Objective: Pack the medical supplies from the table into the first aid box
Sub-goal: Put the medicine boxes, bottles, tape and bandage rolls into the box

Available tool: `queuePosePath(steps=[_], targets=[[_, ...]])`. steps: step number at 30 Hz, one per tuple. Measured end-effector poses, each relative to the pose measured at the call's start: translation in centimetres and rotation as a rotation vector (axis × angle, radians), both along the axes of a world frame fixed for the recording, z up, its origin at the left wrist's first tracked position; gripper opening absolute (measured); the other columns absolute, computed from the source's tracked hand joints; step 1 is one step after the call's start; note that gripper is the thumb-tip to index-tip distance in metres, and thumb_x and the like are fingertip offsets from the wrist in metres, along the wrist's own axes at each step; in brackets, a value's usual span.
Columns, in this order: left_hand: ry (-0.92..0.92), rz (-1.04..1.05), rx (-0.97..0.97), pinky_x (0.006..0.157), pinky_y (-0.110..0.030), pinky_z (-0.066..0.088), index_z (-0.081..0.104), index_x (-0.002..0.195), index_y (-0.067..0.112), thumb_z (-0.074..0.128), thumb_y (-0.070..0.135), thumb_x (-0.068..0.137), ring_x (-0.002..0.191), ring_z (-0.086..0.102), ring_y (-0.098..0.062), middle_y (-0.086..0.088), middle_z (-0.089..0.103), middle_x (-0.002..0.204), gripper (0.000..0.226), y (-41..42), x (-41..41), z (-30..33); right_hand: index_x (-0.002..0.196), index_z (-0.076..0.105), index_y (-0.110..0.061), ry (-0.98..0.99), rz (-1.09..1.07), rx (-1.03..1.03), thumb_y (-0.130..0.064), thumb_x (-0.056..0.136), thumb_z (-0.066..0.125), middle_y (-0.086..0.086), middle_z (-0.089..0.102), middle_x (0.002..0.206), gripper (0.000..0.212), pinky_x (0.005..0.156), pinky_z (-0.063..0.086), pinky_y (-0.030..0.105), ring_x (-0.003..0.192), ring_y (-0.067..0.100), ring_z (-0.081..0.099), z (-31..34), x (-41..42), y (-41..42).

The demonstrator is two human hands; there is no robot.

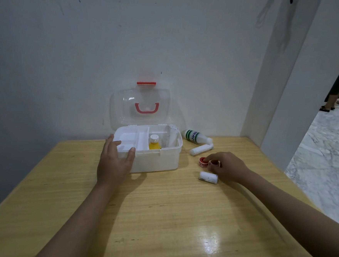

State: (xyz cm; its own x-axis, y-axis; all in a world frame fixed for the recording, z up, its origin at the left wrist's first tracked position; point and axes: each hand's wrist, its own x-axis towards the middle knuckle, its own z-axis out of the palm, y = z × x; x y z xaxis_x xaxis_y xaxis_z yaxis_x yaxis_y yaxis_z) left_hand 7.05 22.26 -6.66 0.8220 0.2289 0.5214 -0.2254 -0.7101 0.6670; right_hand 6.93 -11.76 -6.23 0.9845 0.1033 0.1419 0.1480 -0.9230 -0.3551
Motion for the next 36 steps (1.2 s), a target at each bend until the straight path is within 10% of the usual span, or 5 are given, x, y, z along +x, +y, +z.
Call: queuePosePath(steps=[10,17,36], targets=[[-0.003,-0.001,0.012,0.093,-0.036,0.042,0.050,0.122,0.011,0.056,0.043,0.086,0.134,0.037,-0.022,-0.001,0.031,0.152,0.048,0.1,0.1,-0.1,0.094,0.069,-0.026,0.051,0.030,-0.029,-0.029,0.083,0.067,-0.006,0.068,0.089,0.012,0.073,0.053,0.033,0.076,0.009,0.059,1.6,0.6,0.5],[-0.003,0.001,0.014,0.094,-0.037,0.041,0.050,0.122,0.011,0.057,0.043,0.086,0.136,0.034,-0.021,0.000,0.030,0.152,0.048,0.1,0.1,-0.1,0.094,0.067,-0.020,-0.031,0.090,0.099,-0.018,0.084,0.066,-0.002,0.072,0.079,0.010,0.055,0.039,0.015,0.062,0.000,0.060,4.7,-0.1,1.0],[0.035,0.002,-0.019,0.089,-0.038,0.051,0.044,0.129,0.019,0.055,0.052,0.083,0.128,0.042,-0.021,0.002,0.033,0.149,0.058,0.2,0.4,-0.3,0.107,0.066,-0.016,-0.186,0.422,-0.170,-0.017,0.086,0.063,0.008,0.070,0.103,0.021,0.075,0.052,0.035,0.092,0.023,0.064,12.7,7.0,18.7]])
